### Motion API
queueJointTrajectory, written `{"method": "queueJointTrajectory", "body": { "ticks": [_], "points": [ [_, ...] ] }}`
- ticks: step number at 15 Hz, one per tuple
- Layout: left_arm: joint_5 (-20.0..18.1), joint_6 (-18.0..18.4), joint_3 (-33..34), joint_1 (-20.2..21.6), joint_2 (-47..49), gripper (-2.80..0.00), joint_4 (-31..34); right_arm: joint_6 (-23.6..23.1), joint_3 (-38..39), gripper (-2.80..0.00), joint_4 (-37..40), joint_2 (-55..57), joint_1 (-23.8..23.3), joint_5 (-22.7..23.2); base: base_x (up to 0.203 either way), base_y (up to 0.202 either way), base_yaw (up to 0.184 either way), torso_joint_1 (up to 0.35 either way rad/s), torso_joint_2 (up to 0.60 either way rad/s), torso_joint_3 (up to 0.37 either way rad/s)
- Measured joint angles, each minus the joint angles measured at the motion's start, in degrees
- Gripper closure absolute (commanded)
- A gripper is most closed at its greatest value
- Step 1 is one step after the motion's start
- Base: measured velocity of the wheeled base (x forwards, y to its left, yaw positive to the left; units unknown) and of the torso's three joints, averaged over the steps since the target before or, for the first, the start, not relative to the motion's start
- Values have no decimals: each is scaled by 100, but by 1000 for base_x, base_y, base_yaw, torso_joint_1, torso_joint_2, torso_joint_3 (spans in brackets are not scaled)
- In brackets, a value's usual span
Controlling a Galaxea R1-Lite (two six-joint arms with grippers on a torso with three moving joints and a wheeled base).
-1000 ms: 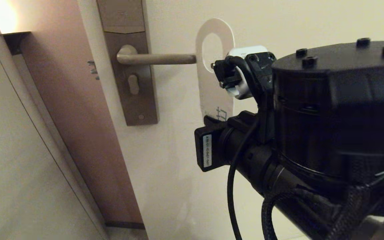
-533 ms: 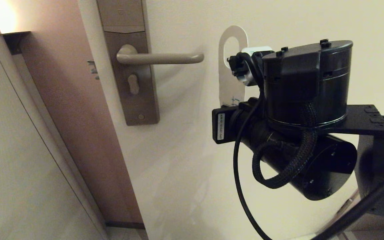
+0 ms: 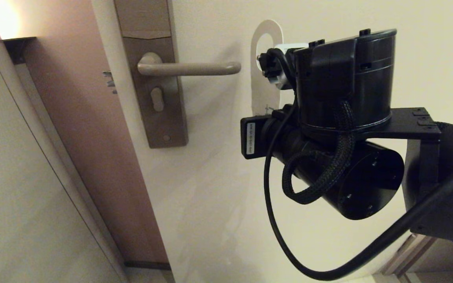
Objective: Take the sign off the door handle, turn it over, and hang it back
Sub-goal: Hang the sign back with the other side facing out
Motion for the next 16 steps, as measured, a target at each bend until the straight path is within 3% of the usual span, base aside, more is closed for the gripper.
{"method": "queueJointTrajectory", "body": {
  "ticks": [16],
  "points": [
    [2,2,-2,0,0,0,0,237,69,0,-96,194,661,-280,0,0,0,0,0,0]
  ]
}}
